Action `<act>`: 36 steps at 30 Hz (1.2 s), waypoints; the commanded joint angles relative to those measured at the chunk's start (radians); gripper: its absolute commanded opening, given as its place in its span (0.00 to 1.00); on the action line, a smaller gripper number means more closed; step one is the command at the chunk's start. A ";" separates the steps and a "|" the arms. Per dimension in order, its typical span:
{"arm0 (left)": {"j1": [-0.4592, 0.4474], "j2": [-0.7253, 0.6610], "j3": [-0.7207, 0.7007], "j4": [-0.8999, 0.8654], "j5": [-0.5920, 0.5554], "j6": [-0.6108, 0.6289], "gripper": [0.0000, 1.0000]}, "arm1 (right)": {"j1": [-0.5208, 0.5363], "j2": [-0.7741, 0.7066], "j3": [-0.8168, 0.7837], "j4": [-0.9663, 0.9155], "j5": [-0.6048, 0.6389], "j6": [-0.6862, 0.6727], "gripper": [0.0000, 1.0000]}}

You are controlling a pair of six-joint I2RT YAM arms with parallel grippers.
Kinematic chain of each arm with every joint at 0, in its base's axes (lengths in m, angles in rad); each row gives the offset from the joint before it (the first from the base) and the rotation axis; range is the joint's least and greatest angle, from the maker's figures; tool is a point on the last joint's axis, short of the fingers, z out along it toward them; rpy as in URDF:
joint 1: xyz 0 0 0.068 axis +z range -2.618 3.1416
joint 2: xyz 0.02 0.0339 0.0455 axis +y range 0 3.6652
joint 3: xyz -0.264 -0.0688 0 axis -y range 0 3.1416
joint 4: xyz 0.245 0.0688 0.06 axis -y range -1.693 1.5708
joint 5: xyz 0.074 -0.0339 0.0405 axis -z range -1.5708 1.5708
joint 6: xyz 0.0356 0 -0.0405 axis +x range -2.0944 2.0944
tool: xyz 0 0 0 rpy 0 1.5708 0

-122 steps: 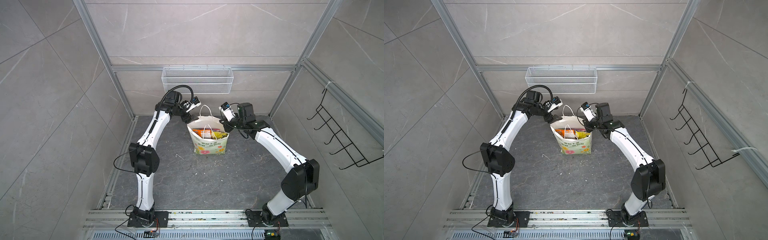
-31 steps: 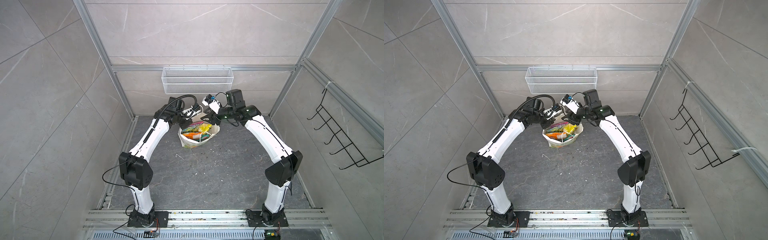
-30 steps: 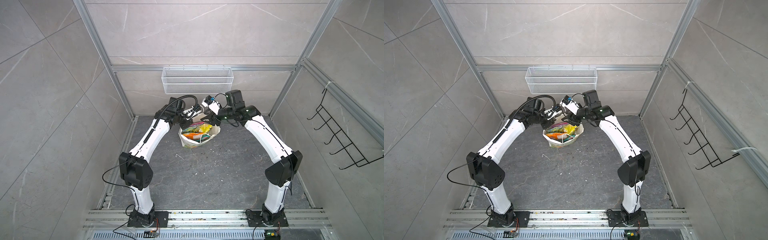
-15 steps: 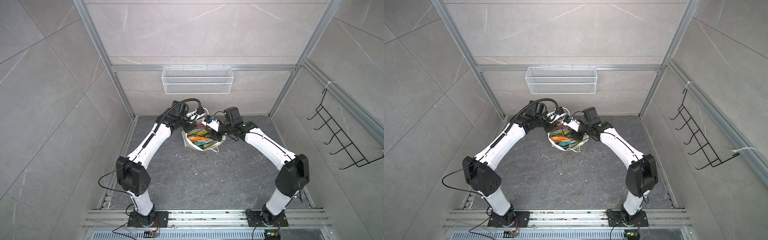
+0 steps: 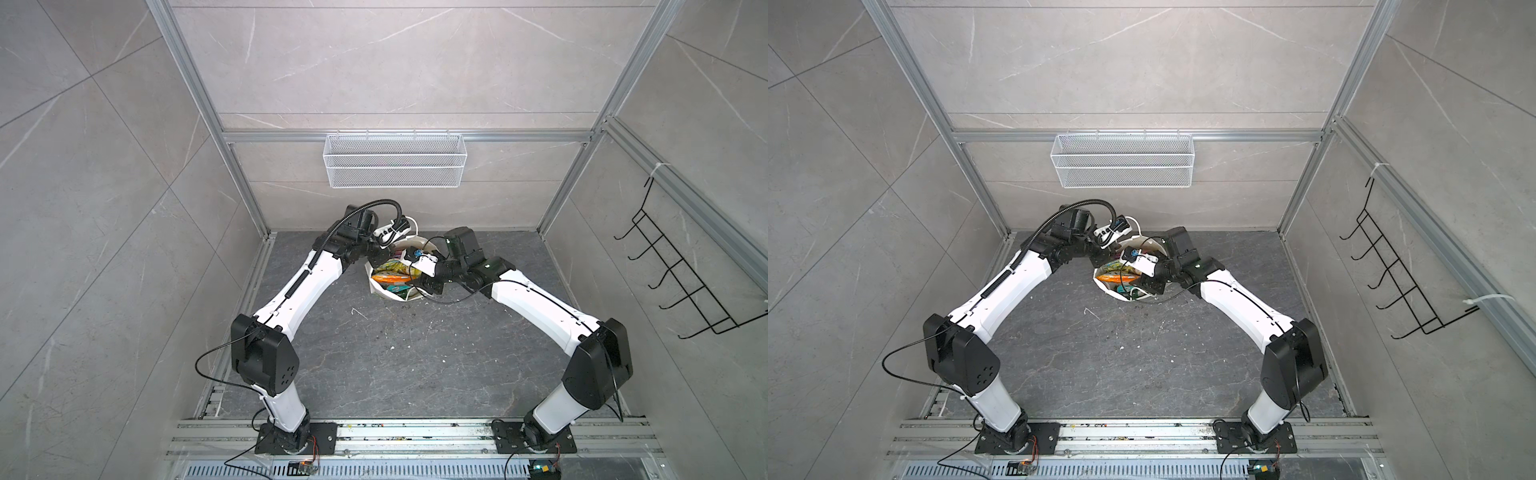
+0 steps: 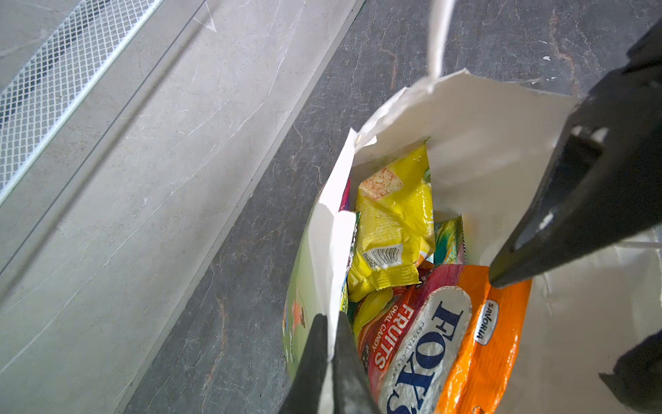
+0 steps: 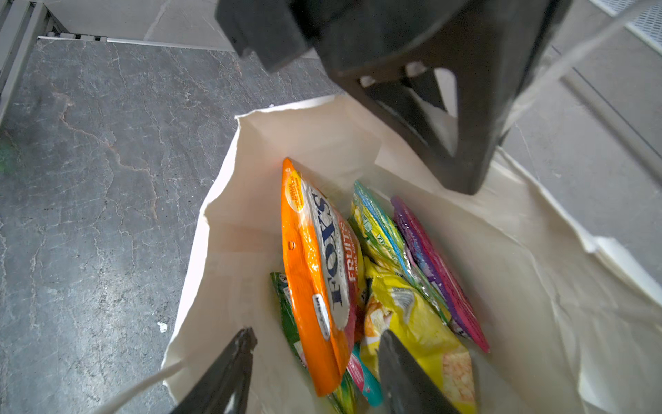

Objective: Take the snacks out of the paper bag
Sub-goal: Move the paper bag to the top-center of the table, then pick up the snack from the paper bag.

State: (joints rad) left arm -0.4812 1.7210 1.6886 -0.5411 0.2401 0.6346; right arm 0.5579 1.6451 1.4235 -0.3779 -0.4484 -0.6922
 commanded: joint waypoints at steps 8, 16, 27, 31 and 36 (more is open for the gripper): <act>-0.018 -0.063 -0.007 0.079 0.043 -0.040 0.00 | 0.057 0.039 0.062 -0.079 0.064 -0.050 0.65; -0.020 -0.061 -0.009 0.081 0.035 -0.041 0.00 | 0.083 0.089 0.097 -0.097 0.090 -0.065 0.59; -0.022 -0.060 -0.010 0.087 0.039 -0.044 0.00 | 0.085 0.132 0.109 -0.093 0.127 -0.065 0.20; -0.025 -0.061 -0.014 0.091 0.034 -0.043 0.00 | 0.085 0.107 0.101 -0.070 0.125 -0.054 0.08; -0.026 -0.066 -0.019 0.093 0.024 -0.037 0.00 | 0.083 0.097 0.133 -0.093 0.142 -0.034 0.00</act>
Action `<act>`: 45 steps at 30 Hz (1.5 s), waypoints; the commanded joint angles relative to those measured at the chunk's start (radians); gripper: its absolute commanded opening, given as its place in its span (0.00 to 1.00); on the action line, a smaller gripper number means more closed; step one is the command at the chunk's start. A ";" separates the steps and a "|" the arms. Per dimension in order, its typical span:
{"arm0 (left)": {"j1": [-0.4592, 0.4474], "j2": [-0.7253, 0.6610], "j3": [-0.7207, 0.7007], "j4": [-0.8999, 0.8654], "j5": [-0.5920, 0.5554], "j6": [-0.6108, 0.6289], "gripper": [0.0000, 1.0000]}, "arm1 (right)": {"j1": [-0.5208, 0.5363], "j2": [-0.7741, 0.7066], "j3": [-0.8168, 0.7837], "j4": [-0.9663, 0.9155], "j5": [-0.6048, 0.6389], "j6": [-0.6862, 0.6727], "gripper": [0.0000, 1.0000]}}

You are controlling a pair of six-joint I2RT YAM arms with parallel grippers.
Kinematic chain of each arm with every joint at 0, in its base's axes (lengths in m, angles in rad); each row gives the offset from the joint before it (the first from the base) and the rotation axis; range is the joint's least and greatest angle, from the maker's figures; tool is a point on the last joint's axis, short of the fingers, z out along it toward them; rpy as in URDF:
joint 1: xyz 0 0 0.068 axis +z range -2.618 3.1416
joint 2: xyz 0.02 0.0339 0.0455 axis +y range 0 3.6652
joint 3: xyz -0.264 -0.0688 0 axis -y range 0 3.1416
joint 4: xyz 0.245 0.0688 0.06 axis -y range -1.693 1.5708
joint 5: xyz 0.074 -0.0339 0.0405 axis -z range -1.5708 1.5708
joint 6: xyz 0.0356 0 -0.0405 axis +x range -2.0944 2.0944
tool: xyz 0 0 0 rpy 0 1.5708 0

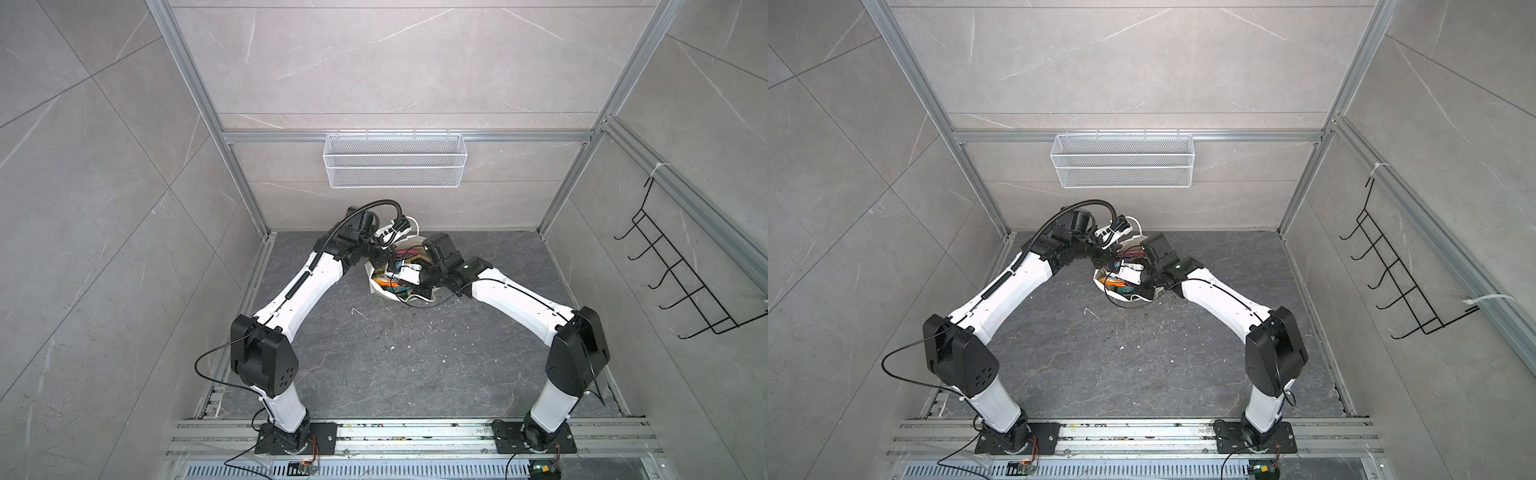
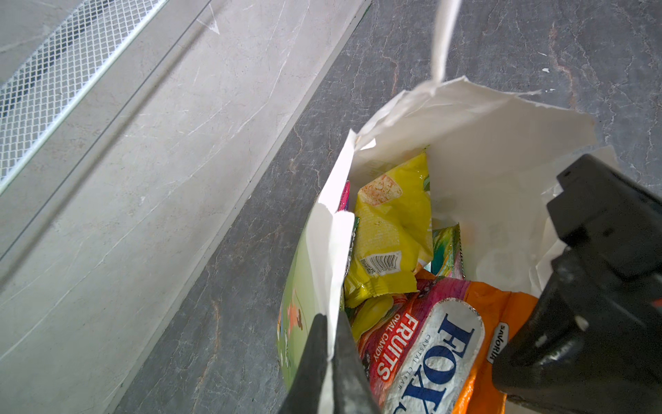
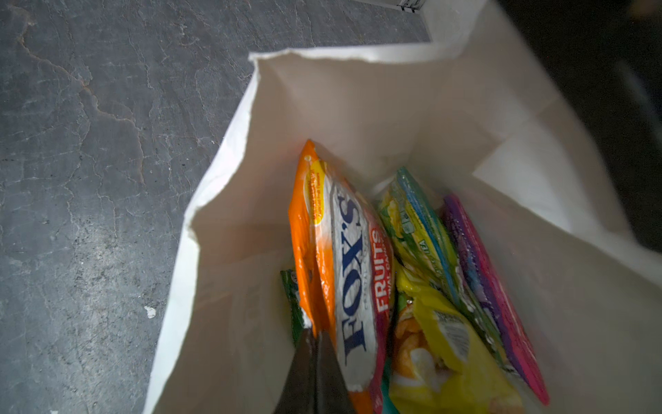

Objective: Take the snacks out of the paper bag
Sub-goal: Pick up the snack from the paper bag.

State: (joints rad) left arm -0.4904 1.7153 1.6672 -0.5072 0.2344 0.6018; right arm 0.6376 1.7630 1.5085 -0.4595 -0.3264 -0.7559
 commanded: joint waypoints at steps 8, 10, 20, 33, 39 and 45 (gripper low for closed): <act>-0.023 -0.066 -0.013 0.066 0.023 0.012 0.00 | 0.001 -0.048 0.084 -0.014 -0.010 0.072 0.00; -0.023 -0.072 -0.023 0.069 0.031 0.017 0.00 | -0.002 -0.064 0.083 -0.002 -0.008 0.081 0.00; -0.025 -0.101 -0.068 0.101 0.041 0.040 0.00 | -0.026 -0.141 0.052 0.066 0.018 0.124 0.00; -0.031 -0.105 -0.077 0.100 0.012 0.046 0.00 | -0.038 -0.294 -0.050 0.068 0.006 0.124 0.00; -0.031 -0.112 -0.078 0.102 0.010 0.054 0.00 | -0.052 -0.388 -0.121 0.101 0.033 0.163 0.00; -0.032 -0.114 -0.077 0.104 0.014 0.056 0.00 | -0.073 -0.466 -0.169 0.175 0.067 0.237 0.00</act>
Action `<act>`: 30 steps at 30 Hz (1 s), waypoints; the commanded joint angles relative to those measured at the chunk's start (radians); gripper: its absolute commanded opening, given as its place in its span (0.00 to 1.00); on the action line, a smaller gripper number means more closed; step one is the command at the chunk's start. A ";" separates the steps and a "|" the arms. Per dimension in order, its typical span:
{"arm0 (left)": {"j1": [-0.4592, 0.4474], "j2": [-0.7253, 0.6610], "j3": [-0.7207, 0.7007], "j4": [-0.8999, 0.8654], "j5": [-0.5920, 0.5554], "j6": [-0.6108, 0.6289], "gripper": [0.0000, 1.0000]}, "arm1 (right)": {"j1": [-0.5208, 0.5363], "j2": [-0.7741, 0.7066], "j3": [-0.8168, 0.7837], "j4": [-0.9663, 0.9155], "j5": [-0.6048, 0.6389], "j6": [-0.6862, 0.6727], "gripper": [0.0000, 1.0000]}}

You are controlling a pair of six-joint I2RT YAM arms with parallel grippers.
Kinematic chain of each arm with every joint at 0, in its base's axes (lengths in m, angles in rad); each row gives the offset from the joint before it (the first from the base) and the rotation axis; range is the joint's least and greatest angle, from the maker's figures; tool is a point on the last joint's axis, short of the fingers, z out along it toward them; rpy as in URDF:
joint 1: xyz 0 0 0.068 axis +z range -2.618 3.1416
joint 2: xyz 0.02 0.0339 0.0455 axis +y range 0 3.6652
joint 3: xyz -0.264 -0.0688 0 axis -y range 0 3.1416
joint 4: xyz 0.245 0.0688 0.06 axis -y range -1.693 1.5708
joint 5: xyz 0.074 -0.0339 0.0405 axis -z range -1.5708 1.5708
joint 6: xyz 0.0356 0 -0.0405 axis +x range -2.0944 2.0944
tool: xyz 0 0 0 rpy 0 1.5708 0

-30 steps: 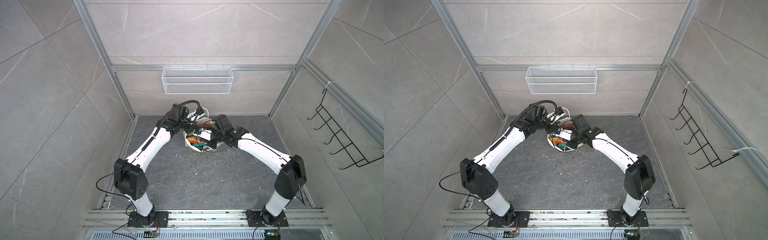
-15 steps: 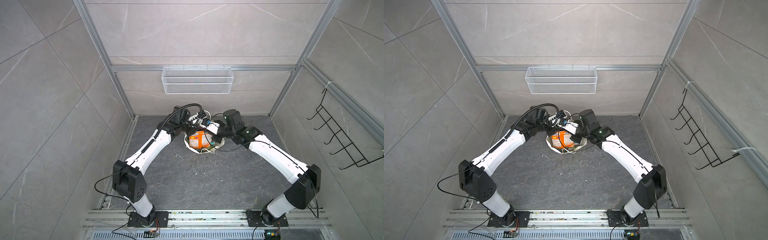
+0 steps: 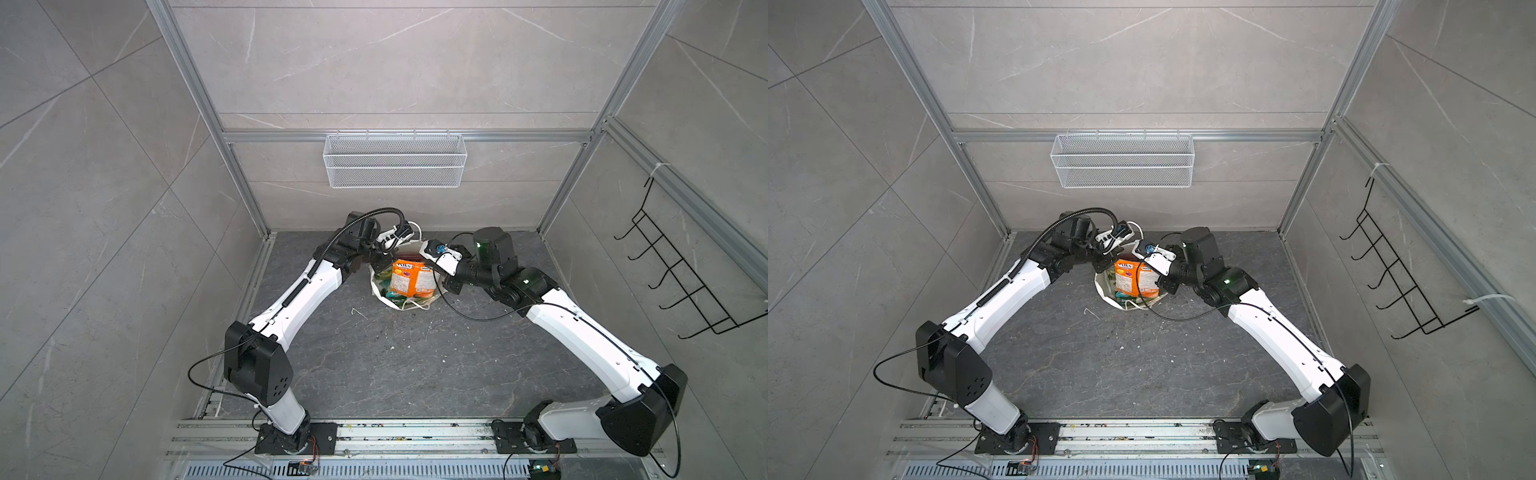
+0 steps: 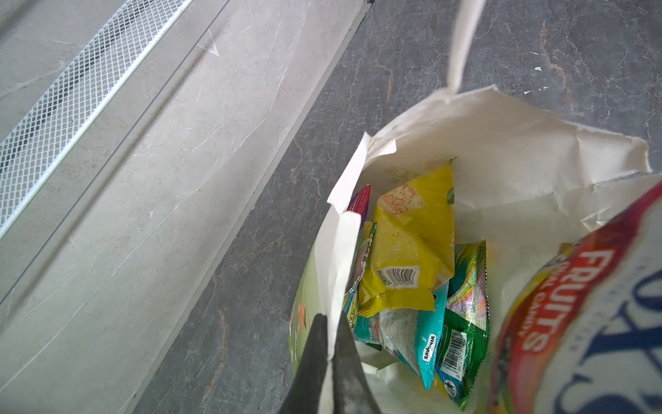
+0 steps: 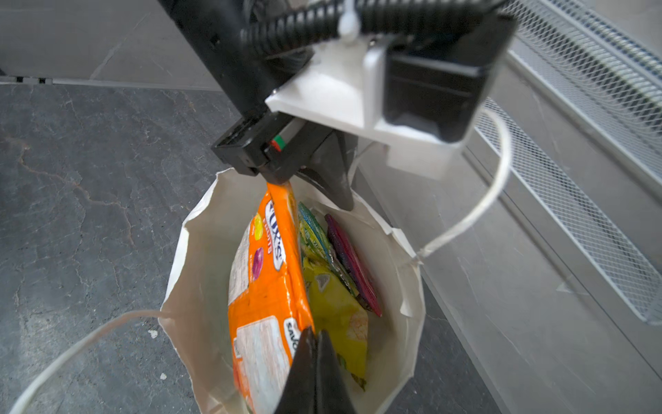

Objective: Take the snacks out of the paper bag
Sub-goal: Pick up the snack from the paper bag, then place the snack at the top-right of the table.

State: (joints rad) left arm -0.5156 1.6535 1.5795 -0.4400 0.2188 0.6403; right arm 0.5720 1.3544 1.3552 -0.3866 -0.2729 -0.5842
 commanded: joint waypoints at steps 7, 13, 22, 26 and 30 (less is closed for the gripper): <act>-0.009 -0.056 0.006 0.036 0.026 0.017 0.00 | -0.030 -0.128 -0.024 0.145 0.015 0.136 0.00; -0.010 -0.063 0.005 0.040 0.013 0.019 0.00 | -0.051 -0.198 -0.025 0.159 0.026 0.177 0.00; -0.010 -0.076 0.002 0.047 0.017 0.025 0.00 | -0.155 -0.231 0.022 0.107 0.105 0.250 0.00; -0.012 -0.081 0.005 0.047 0.025 0.025 0.00 | -0.220 -0.204 0.034 0.109 0.146 0.308 0.00; -0.017 -0.087 0.004 0.047 0.032 0.025 0.00 | -0.263 -0.166 0.030 0.145 0.201 0.337 0.00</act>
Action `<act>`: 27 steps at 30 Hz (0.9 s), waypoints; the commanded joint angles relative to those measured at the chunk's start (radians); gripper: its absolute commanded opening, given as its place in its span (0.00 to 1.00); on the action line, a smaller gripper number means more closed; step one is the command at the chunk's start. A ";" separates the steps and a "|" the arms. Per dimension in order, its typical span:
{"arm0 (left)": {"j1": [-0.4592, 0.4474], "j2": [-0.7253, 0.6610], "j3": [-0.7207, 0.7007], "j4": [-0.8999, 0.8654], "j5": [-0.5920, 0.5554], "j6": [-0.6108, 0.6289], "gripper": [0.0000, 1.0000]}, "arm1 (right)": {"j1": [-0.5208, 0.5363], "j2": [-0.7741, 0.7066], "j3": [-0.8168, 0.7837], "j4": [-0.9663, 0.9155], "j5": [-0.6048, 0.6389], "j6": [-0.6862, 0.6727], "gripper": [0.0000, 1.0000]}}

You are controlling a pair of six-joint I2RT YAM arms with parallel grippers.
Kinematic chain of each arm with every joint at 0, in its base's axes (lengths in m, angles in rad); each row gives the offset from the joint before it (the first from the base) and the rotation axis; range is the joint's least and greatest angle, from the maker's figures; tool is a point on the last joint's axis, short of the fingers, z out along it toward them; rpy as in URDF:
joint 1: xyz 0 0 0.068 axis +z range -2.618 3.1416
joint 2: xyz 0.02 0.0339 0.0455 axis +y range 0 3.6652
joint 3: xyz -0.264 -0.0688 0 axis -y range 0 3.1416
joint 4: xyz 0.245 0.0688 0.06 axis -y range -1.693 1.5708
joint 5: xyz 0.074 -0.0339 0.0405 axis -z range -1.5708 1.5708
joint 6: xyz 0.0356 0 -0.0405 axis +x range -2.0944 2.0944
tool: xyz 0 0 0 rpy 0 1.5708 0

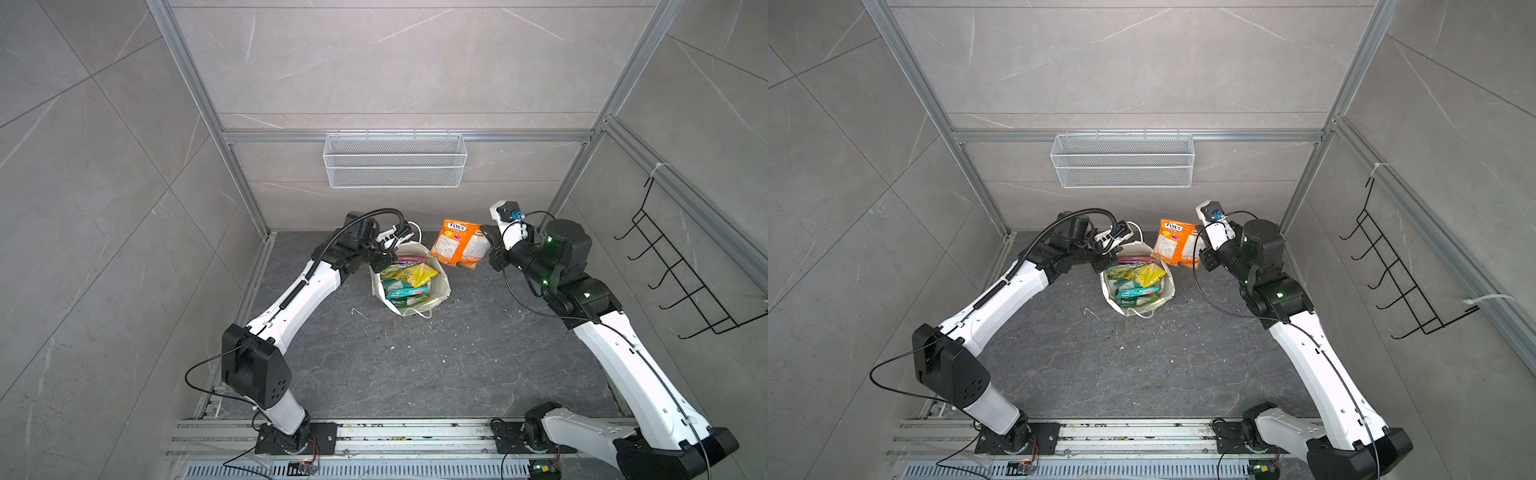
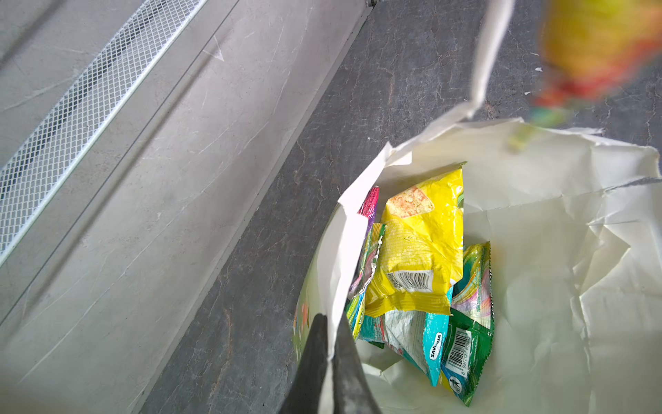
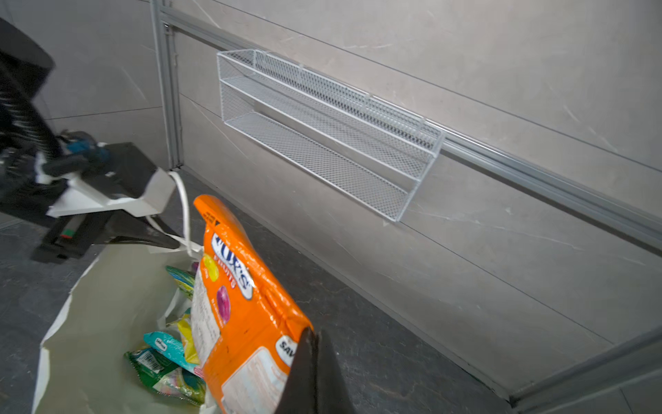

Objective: Take the snacks out of the paper bag
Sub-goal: Place the snack at the top-right of the table.

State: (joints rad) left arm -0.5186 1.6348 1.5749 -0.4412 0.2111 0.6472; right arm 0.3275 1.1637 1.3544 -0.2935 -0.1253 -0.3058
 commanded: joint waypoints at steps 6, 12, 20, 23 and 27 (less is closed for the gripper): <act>-0.026 -0.082 0.000 0.049 0.043 0.020 0.00 | -0.068 0.157 0.073 0.064 0.065 0.031 0.00; -0.027 -0.084 -0.006 0.051 0.031 0.029 0.00 | -0.112 0.354 0.119 0.095 0.034 -0.066 0.00; -0.027 -0.082 -0.012 0.058 0.027 0.025 0.00 | -0.173 0.649 0.254 0.141 0.055 -0.231 0.00; -0.026 -0.081 -0.009 0.061 0.032 0.025 0.00 | -0.200 0.753 0.333 0.177 0.045 -0.299 0.00; -0.027 -0.082 -0.008 0.064 0.032 0.028 0.00 | -0.213 0.863 0.429 0.215 0.046 -0.399 0.00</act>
State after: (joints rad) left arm -0.5350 1.6157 1.5585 -0.4469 0.2108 0.6563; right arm 0.1146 1.9965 1.6989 -0.1738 -0.0704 -0.6075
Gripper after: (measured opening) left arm 0.047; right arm 0.046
